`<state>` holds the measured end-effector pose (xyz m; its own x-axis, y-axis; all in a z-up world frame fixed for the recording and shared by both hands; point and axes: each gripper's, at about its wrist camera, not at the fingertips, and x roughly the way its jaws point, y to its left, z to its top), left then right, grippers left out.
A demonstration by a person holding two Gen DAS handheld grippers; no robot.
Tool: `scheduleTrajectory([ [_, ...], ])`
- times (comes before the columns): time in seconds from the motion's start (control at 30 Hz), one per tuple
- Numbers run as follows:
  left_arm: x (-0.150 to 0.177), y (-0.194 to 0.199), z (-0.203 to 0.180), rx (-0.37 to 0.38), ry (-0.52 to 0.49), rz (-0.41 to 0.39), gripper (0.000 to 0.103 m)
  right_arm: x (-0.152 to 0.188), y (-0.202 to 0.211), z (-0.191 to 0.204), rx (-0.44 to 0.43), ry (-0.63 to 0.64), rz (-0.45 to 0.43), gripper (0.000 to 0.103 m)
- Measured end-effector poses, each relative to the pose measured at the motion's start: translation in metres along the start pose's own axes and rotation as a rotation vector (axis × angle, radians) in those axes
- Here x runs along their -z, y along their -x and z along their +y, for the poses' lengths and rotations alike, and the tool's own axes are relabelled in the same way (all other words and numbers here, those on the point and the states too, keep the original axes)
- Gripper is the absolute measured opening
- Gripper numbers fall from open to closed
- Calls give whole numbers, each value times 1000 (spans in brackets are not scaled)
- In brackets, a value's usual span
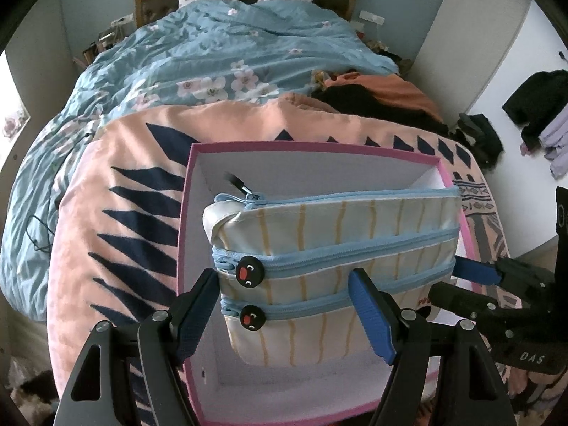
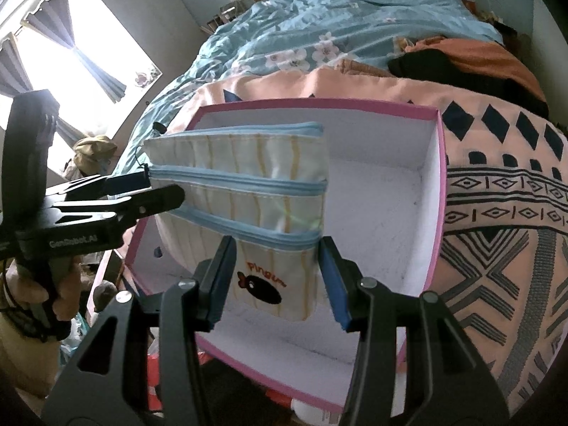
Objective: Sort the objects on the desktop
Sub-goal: 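Lift the pouch with the right gripper and carry it over the pink box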
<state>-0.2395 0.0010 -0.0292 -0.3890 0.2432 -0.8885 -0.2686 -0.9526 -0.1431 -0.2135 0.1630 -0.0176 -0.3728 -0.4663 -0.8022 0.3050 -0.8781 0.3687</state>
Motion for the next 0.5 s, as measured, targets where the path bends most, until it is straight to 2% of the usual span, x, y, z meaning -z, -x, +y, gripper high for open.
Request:
scheduleTrajectory([
  [0.5,-11,-39,3,-10,20,41,76,-11,-33,-22,29,-39,50,51],
])
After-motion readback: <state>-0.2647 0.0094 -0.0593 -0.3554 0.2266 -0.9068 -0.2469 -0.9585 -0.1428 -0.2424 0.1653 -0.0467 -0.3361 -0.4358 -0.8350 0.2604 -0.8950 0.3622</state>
